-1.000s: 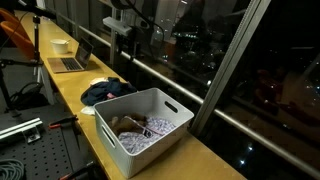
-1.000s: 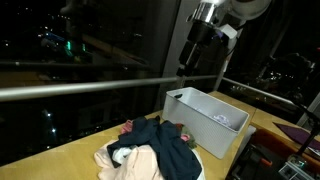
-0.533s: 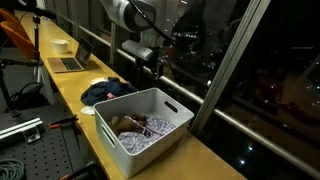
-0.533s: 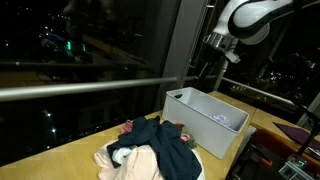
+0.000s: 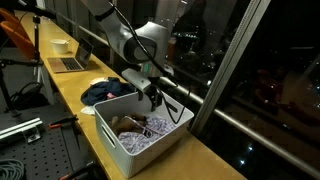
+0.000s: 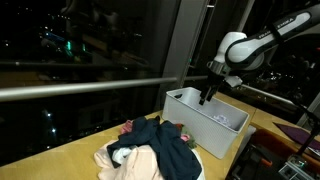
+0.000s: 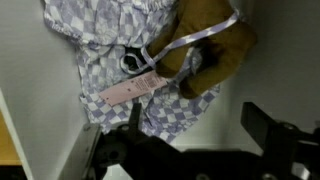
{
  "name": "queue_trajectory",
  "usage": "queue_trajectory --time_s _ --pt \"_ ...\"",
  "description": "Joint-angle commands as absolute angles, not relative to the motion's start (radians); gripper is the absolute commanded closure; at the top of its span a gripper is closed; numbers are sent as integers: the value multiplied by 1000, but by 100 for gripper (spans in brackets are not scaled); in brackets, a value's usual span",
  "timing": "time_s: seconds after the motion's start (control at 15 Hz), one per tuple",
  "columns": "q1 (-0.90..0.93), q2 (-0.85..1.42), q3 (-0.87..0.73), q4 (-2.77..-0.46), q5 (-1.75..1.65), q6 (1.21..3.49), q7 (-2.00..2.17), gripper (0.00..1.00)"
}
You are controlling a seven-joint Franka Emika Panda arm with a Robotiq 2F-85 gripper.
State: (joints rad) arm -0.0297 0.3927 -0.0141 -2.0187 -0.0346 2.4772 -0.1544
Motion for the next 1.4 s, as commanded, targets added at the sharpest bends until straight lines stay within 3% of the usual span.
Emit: queue_trajectory --time_s 0.0,0.87,0.93,1.07,1.33 --pt "-29 479 -59 -2005 -95 2538 -100 0" --pt "-79 855 -70 -1795 -34 2550 -27 0" --pt "-77 862 -70 -1787 -33 2549 -24 25" --pt "-72 866 -73 -1774 -37 2544 -19 34" --pt "-64 839 -78 -1774 -44 2530 -16 65"
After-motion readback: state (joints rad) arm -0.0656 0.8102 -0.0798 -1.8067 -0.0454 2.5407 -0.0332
